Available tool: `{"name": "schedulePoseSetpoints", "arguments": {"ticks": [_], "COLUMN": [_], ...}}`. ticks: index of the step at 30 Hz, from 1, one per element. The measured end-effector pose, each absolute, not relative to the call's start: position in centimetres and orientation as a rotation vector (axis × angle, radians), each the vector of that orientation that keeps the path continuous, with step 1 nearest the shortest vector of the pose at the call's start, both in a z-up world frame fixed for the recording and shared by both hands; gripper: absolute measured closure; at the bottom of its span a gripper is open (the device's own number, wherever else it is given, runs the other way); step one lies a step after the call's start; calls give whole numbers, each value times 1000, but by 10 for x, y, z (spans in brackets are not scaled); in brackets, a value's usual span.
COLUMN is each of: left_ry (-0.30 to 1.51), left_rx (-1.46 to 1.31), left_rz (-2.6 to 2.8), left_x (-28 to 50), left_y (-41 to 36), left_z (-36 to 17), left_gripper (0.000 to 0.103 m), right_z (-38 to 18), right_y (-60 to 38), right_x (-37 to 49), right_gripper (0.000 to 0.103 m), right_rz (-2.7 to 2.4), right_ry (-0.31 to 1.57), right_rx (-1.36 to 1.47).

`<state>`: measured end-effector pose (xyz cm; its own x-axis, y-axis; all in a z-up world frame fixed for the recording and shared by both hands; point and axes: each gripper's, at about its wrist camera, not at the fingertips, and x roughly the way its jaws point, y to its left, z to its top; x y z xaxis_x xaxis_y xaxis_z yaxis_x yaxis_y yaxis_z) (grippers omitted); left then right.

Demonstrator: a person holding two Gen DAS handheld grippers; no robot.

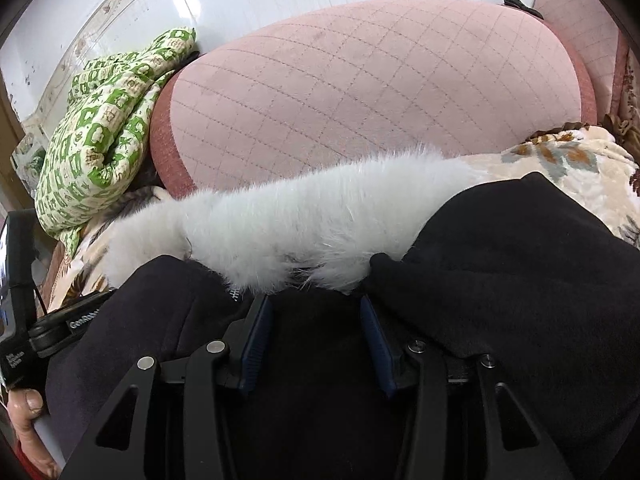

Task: Fold large clothes
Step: 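Grasp the coat's fur-collar end with both grippers and lift it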

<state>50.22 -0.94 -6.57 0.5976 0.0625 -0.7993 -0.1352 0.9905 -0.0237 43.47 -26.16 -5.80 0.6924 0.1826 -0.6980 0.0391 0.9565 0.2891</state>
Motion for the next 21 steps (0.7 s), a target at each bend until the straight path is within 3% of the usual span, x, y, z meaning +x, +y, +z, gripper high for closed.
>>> {"name": "schedulePoseSetpoints", "arguments": {"ticks": [6,10,14,21], "left_ry": [945,870,861,946], "left_rx": [-51,-79,26,59], "left_rz": [123,120,215,347], "left_x": [462,413,396,417], "left_y": [3,28,43,66], "left_z": [-12,26,14,-41], "left_gripper": [25,25,25,25], "right_z": [-36,19,31,-29], "right_y": [-244,-244,-226,-198], "right_x": [420,366,340,362], "right_gripper": [54,53,53,52], "right_rz": [28,82,146,94], "right_ry": [829,698,694,792], "right_rx": [151,214,193,58]}}
